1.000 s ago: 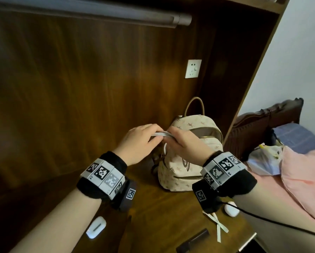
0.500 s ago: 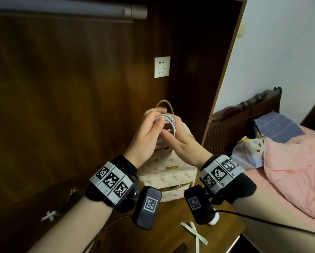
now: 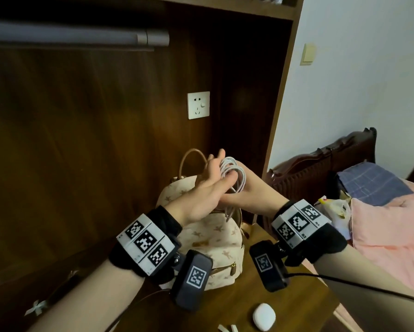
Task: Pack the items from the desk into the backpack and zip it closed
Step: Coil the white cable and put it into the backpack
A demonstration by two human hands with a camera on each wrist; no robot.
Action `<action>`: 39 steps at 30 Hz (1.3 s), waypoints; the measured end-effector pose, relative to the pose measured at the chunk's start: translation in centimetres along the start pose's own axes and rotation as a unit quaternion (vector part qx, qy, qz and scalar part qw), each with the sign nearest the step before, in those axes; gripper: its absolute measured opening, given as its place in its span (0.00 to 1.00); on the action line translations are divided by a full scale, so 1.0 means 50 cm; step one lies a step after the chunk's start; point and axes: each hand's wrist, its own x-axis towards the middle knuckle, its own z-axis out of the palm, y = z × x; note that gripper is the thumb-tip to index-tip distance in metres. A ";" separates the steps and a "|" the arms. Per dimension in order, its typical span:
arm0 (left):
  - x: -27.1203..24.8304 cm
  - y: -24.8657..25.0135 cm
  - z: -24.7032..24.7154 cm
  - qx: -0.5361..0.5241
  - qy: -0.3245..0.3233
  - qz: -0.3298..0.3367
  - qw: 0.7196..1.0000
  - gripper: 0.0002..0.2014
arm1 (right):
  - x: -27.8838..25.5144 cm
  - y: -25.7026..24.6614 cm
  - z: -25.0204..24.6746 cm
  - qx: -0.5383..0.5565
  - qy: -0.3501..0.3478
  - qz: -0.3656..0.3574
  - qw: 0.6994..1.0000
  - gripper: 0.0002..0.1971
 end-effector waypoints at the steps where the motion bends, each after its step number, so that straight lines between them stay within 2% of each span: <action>1: 0.007 0.001 0.002 0.042 0.006 0.002 0.999 0.29 | -0.002 -0.001 -0.006 -0.002 0.000 -0.010 1.000 0.17; 4: 0.022 -0.008 -0.004 0.080 0.030 0.046 0.995 0.31 | -0.007 0.005 -0.021 0.002 -0.009 -0.031 0.999 0.14; 6: 0.030 -0.018 -0.016 0.114 0.097 0.075 0.986 0.31 | -0.008 0.015 -0.026 -0.016 -0.008 -0.005 1.000 0.18; 8: 0.031 -0.012 -0.023 0.162 0.180 0.085 0.966 0.28 | -0.006 0.024 -0.020 -0.082 -0.013 0.014 0.996 0.18; 12: 0.041 0.012 -0.020 0.309 0.242 0.083 0.916 0.23 | 0.005 0.025 0.005 -0.178 -0.007 -0.066 0.982 0.14; 14: 0.049 0.011 -0.023 0.314 0.272 0.106 0.903 0.18 | 0.012 0.022 0.004 -0.201 0.000 -0.071 0.977 0.14; 18: 0.052 -0.004 -0.033 0.288 0.289 0.189 0.893 0.12 | 0.013 0.014 -0.001 -0.171 0.018 -0.049 0.984 0.19; 20: 0.050 -0.012 -0.039 0.260 0.293 0.231 0.891 0.12 | 0.018 0.014 -0.006 -0.151 0.013 -0.026 0.988 0.21; 24: 0.044 -0.025 -0.048 0.248 0.304 0.263 0.881 0.11 | 0.031 0.020 -0.019 -0.068 -0.085 0.050 0.993 0.20; 26: 0.039 -0.031 -0.053 0.238 0.311 0.268 0.880 0.10 | 0.035 0.018 -0.021 -0.030 -0.127 0.070 0.989 0.18; 28: 0.036 -0.035 -0.058 0.224 0.317 0.268 0.882 0.09 | 0.041 0.016 -0.023 -0.005 -0.149 0.078 0.986 0.21; 30: 0.036 -0.040 -0.062 0.215 0.319 0.264 0.884 0.09 | 0.046 0.016 -0.023 -0.012 -0.165 0.078 0.983 0.21; 32: 0.039 -0.044 -0.063 0.215 0.320 0.260 0.885 0.09 | 0.052 0.018 -0.021 -0.040 -0.169 0.069 0.982 0.13; 35: 0.042 -0.053 -0.067 0.219 0.314 0.266 0.885 0.08 | 0.063 0.021 -0.017 -0.126 -0.153 0.038 0.979 0.12; 37: 0.042 -0.068 -0.077 0.207 0.282 0.268 0.898 0.09 | 0.069 0.031 -0.022 -0.171 -0.140 0.028 0.975 0.09; 39: 0.037 -0.092 -0.087 0.181 0.241 0.237 0.924 0.15 | 0.070 0.052 -0.030 -0.175 -0.124 0.041 0.976 0.08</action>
